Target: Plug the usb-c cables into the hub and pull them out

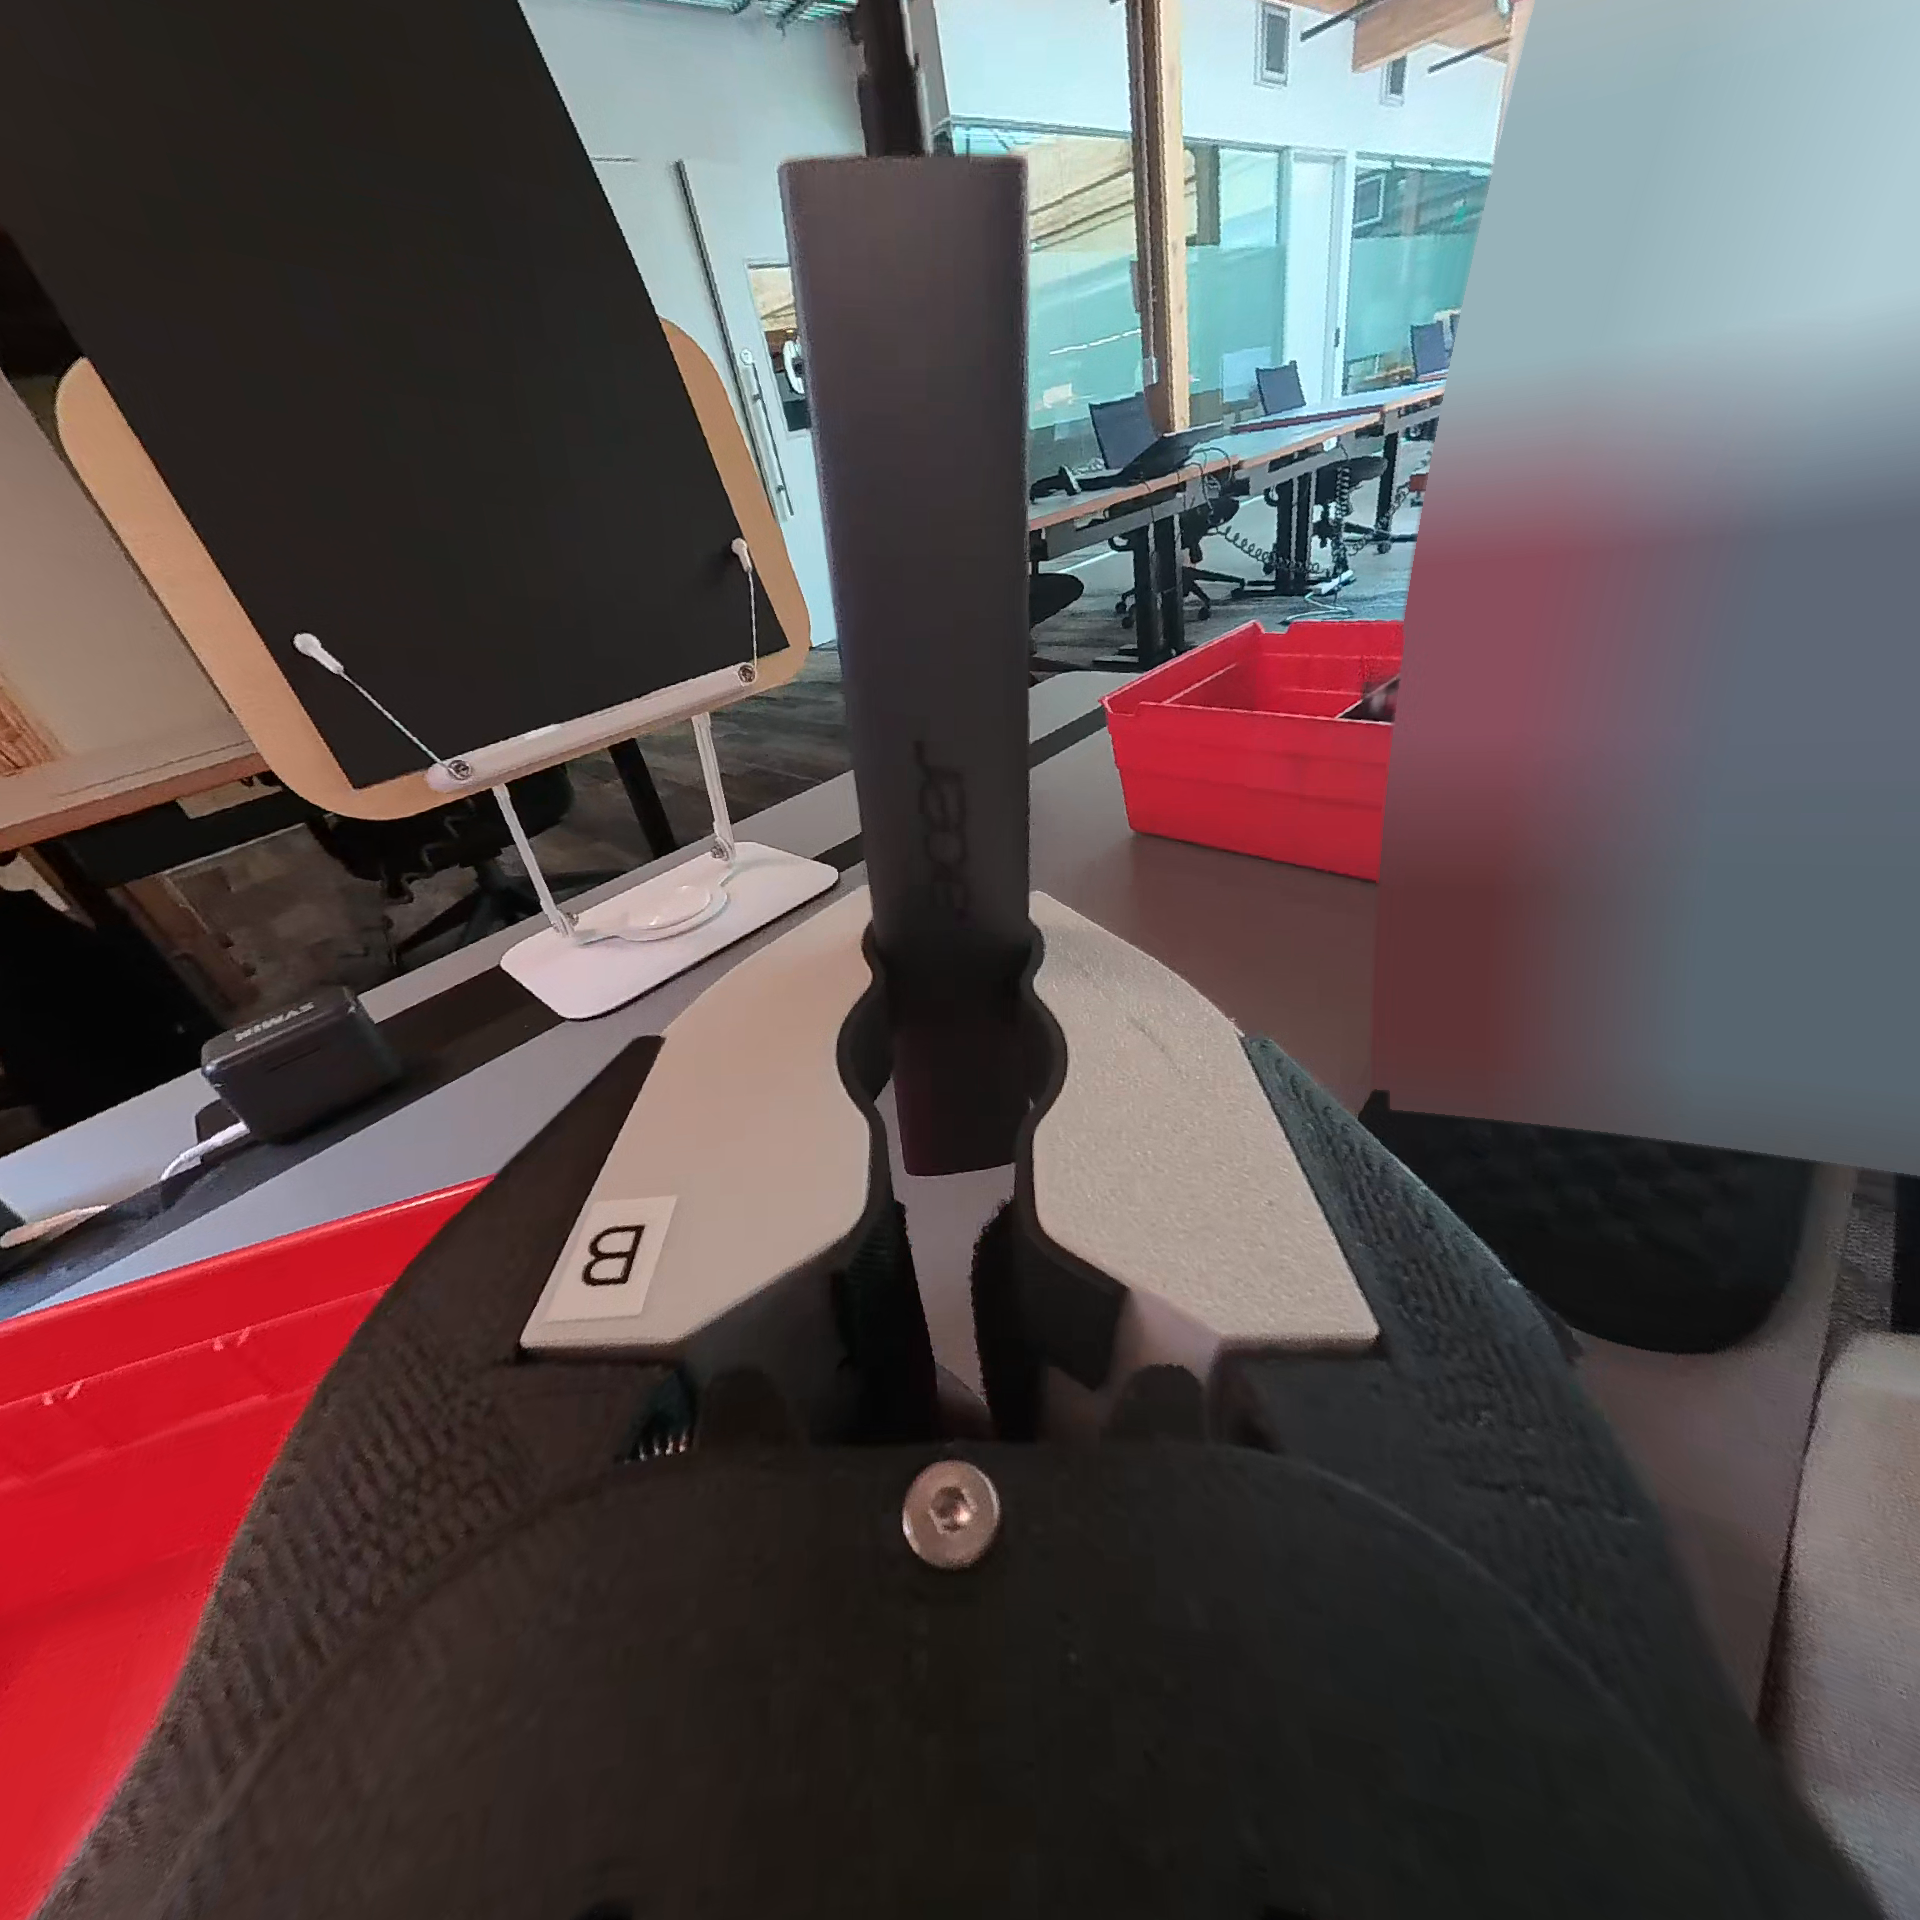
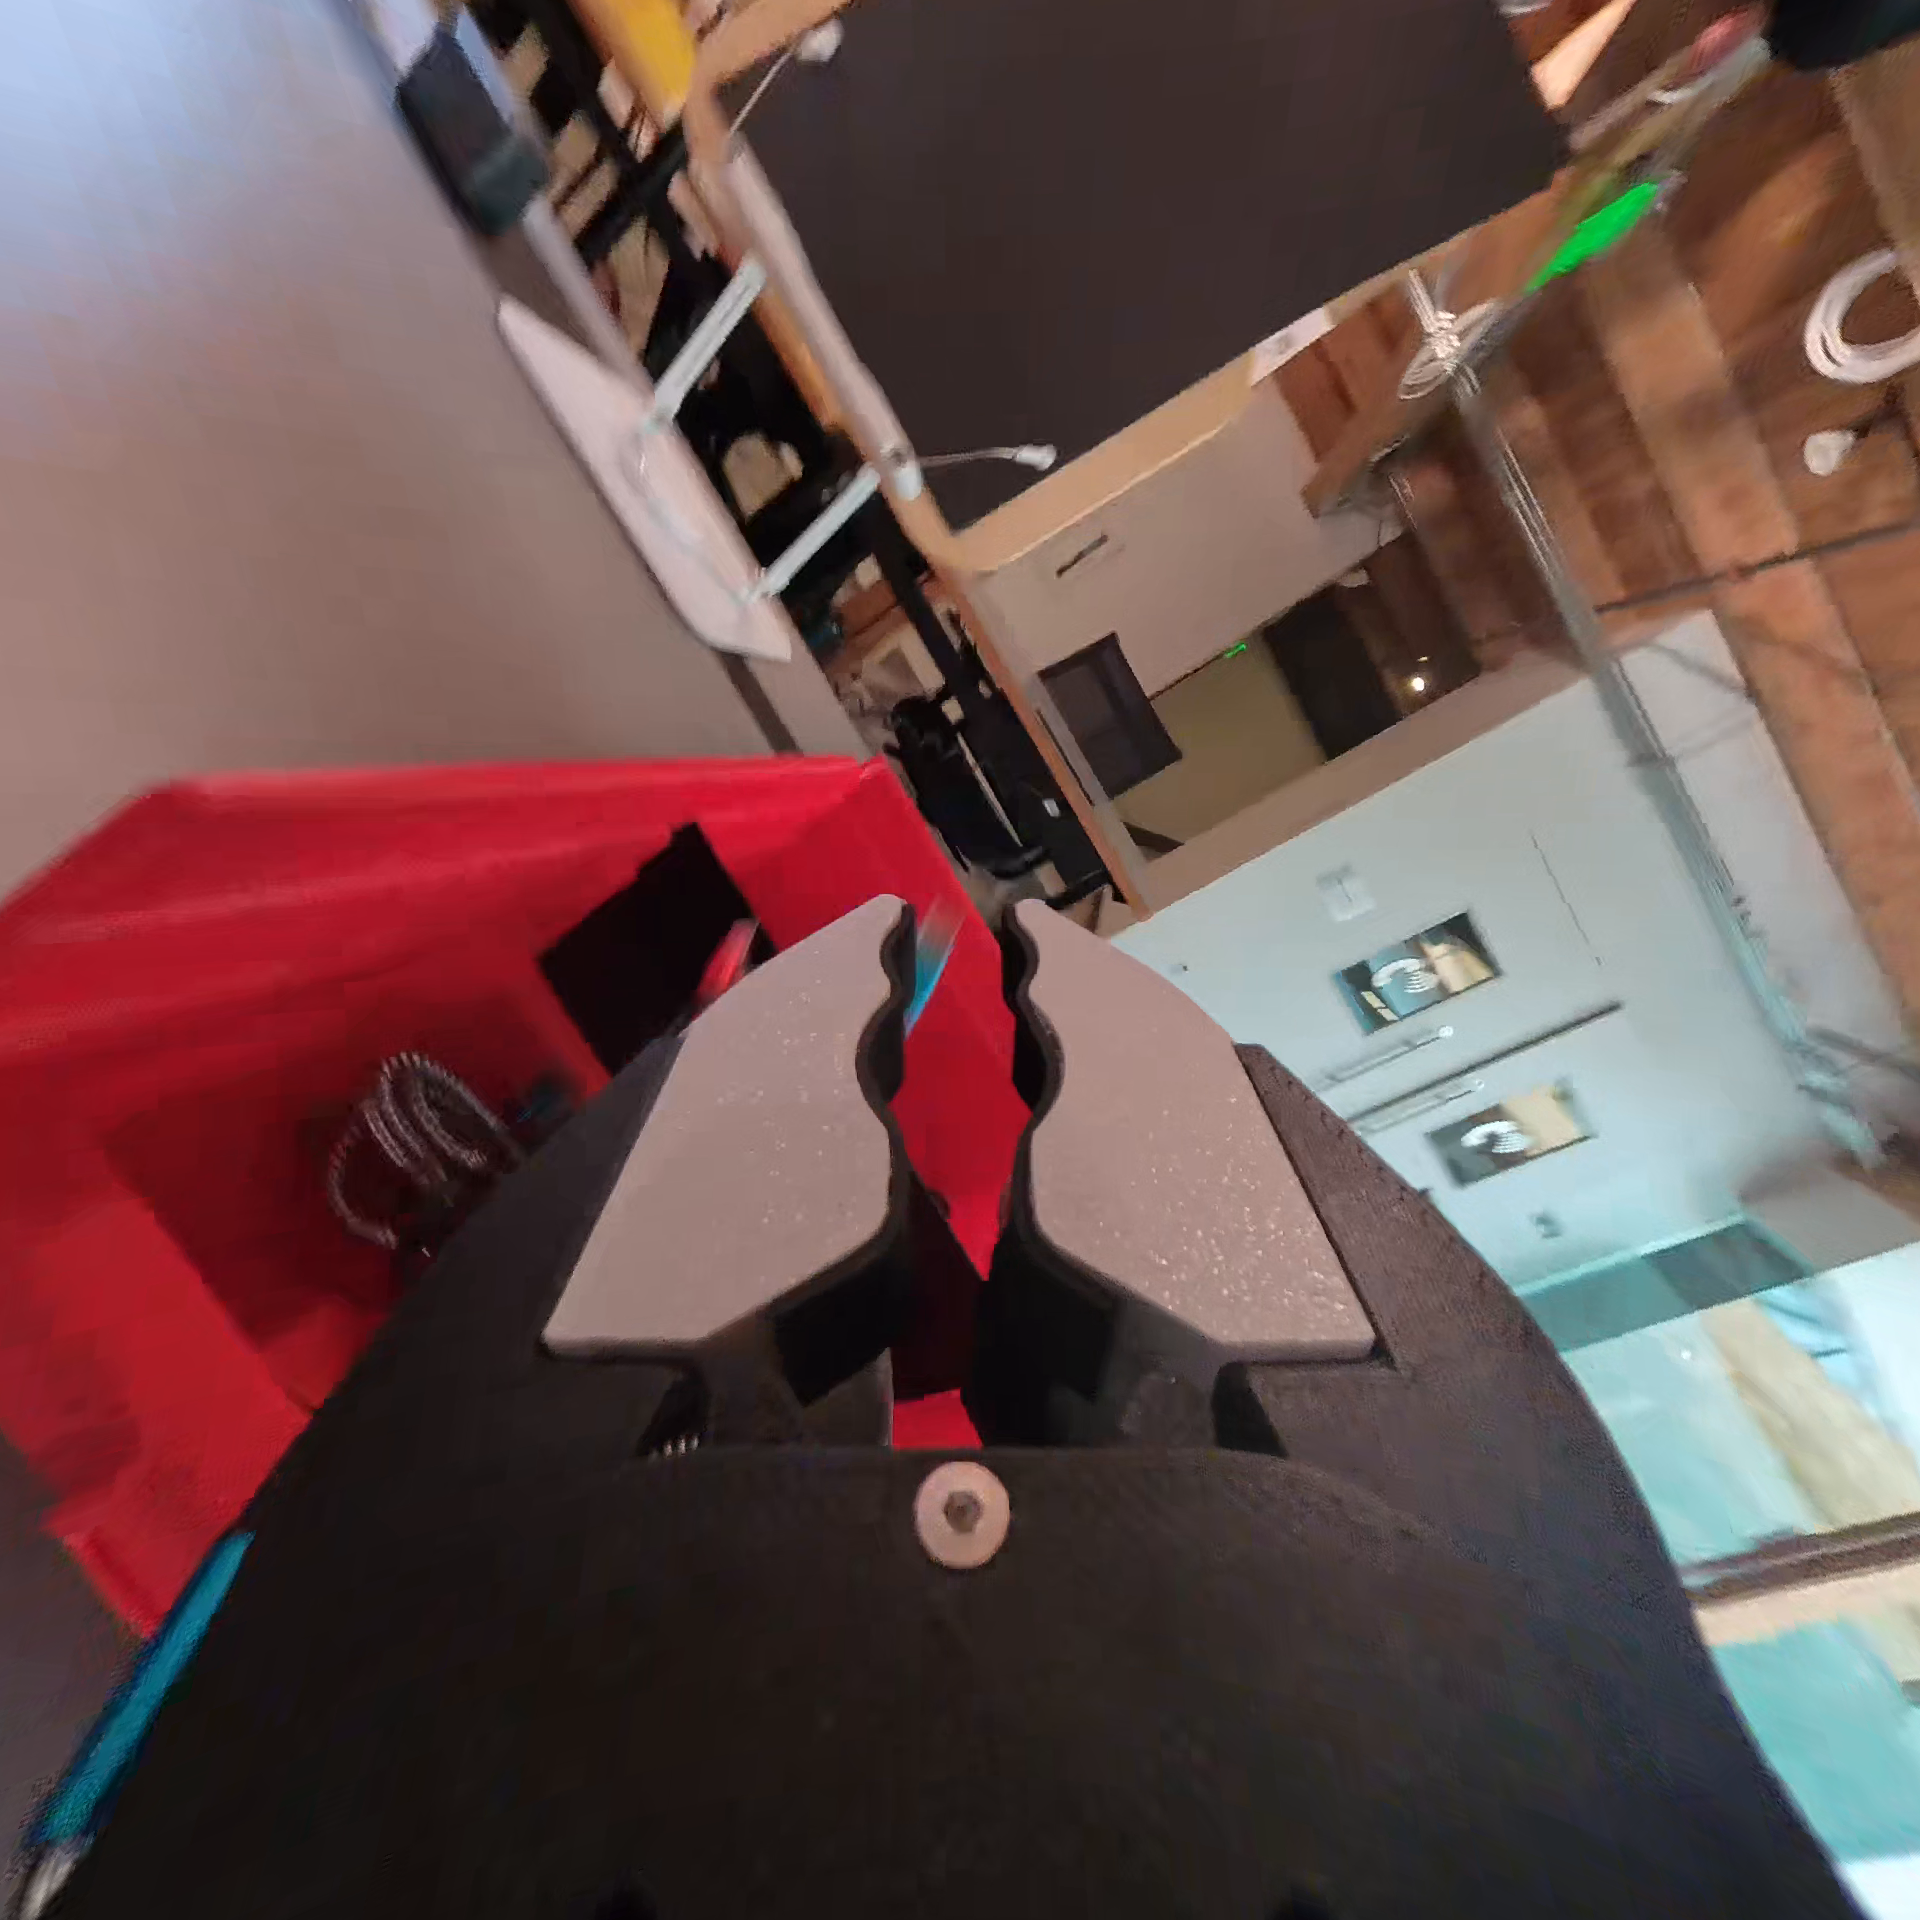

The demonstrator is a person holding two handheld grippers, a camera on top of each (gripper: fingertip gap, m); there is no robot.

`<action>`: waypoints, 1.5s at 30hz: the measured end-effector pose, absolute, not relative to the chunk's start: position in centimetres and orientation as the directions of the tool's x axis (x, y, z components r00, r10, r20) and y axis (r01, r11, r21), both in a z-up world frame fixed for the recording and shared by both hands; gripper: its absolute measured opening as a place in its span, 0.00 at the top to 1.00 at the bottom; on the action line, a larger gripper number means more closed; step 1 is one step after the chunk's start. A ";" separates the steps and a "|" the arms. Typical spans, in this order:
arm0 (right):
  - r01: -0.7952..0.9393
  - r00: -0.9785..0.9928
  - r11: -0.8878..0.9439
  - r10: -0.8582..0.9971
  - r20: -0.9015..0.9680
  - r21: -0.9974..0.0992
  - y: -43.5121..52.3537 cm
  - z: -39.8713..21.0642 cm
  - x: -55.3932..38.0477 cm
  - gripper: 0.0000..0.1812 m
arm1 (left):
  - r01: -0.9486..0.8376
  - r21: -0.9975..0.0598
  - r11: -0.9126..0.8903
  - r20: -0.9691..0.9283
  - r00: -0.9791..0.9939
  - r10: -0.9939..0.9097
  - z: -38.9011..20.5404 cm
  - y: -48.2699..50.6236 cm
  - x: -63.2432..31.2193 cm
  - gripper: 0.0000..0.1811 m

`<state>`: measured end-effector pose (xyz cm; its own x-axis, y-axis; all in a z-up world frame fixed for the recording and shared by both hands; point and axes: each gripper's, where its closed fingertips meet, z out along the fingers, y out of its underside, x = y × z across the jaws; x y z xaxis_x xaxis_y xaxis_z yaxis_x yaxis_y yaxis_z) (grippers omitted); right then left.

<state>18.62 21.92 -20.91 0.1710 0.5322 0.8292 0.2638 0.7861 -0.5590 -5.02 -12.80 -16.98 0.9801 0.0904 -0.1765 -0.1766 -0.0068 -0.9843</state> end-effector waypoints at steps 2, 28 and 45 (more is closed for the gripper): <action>0.219 0.179 0.712 0.643 0.744 -0.667 21.8 -20.6 18.7 0.88 | -0.165 -0.986 -0.014 -0.165 0.983 0.079 -17.3 -12.6 -5.0 0.91; 0.893 0.318 -0.062 0.788 0.527 -0.446 26.6 -30.4 28.7 0.77 | -0.196 -0.974 -0.113 -0.197 0.980 0.001 -19.5 -10.6 -3.2 0.91; -0.146 -0.316 -0.152 0.943 -0.100 -0.978 -2.1 -14.6 8.8 0.78 | -0.107 -0.980 -0.169 -0.068 0.972 -0.224 -22.9 -6.5 2.1 0.91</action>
